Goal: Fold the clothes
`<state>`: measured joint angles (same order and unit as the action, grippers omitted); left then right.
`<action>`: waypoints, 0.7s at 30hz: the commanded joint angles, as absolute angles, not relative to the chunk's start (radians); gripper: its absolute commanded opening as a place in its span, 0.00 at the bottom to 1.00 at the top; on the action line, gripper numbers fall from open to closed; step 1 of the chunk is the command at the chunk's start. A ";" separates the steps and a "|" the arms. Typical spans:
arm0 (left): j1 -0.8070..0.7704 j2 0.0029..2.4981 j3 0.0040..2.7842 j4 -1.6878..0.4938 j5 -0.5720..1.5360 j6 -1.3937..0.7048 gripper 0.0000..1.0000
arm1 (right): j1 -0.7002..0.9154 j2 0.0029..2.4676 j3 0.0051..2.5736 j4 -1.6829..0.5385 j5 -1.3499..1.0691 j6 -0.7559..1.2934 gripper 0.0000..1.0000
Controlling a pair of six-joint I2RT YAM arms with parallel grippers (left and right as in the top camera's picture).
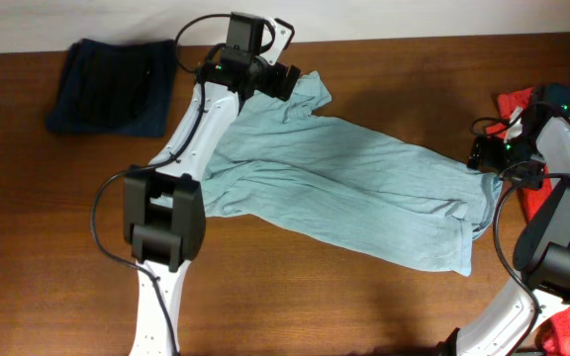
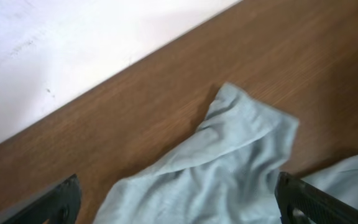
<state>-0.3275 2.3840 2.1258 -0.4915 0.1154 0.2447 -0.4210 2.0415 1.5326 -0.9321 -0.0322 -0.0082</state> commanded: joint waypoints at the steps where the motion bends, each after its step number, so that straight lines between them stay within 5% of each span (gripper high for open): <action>1: -0.318 2.443 2.128 -0.481 0.071 0.381 0.99 | -0.419 2.051 1.535 -0.934 -0.042 -0.011 0.99; 21: -0.309 2.523 2.128 -0.444 -0.049 0.688 0.96 | -0.419 2.051 1.535 -0.934 -0.041 -0.011 0.99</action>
<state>-0.3172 2.5053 2.1258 -0.4595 -0.0418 0.6125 -0.4210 2.0415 1.5326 -0.9333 -0.0322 -0.0090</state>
